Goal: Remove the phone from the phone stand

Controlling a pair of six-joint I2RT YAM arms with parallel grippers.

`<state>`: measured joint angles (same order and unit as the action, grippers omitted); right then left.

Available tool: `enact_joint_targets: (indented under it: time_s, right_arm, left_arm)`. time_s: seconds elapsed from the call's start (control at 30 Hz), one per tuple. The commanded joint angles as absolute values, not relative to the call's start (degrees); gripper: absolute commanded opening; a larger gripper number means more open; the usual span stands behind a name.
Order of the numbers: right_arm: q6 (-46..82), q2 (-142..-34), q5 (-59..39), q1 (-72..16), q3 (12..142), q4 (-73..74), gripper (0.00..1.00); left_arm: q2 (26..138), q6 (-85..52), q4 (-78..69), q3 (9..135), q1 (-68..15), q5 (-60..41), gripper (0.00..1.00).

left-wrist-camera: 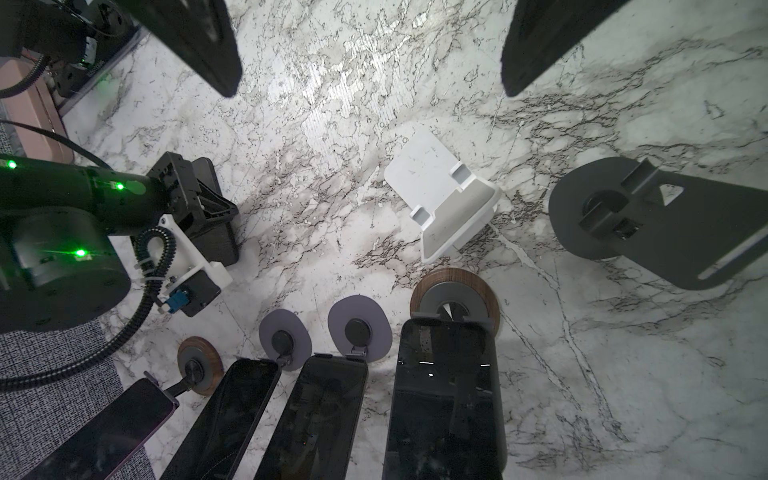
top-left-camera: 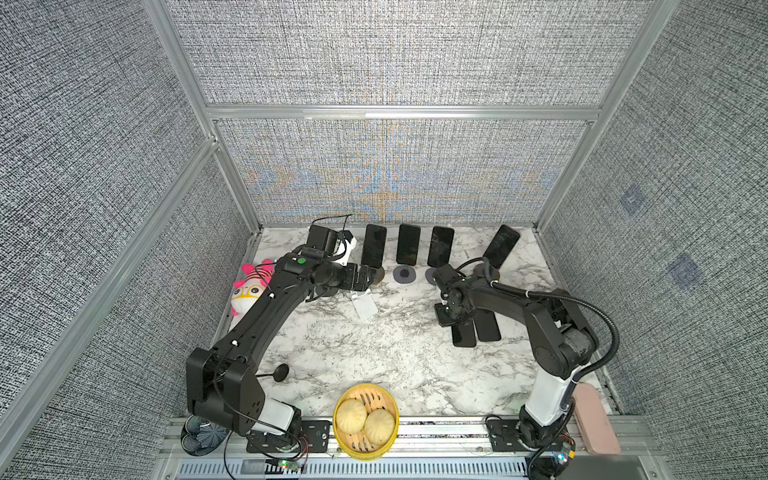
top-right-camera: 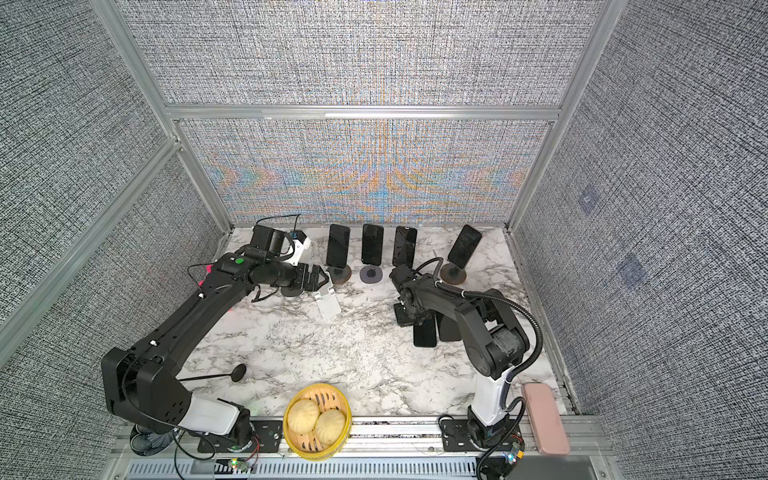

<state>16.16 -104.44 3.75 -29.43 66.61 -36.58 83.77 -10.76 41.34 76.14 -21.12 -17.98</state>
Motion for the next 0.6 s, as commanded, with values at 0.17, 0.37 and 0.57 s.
enact_joint_targets:
  time_s: [0.17,0.37,0.57]
  right_arm:
    - [17.4,-97.8,1.4,-33.5,65.4,-42.3,0.16]
    - [22.3,-92.2,-2.6,-35.7,58.0,-45.5,0.16]
    - [23.6,-91.1,-3.3,-35.4,52.5,-44.4,0.16]
  left_arm:
    - [83.6,-10.5,41.4,76.0,-20.9,-17.9,0.99]
    - [83.8,-10.6,41.5,76.1,-20.8,-18.1,0.99]
    - [84.0,-10.7,41.4,76.1,-20.7,-18.3,0.99]
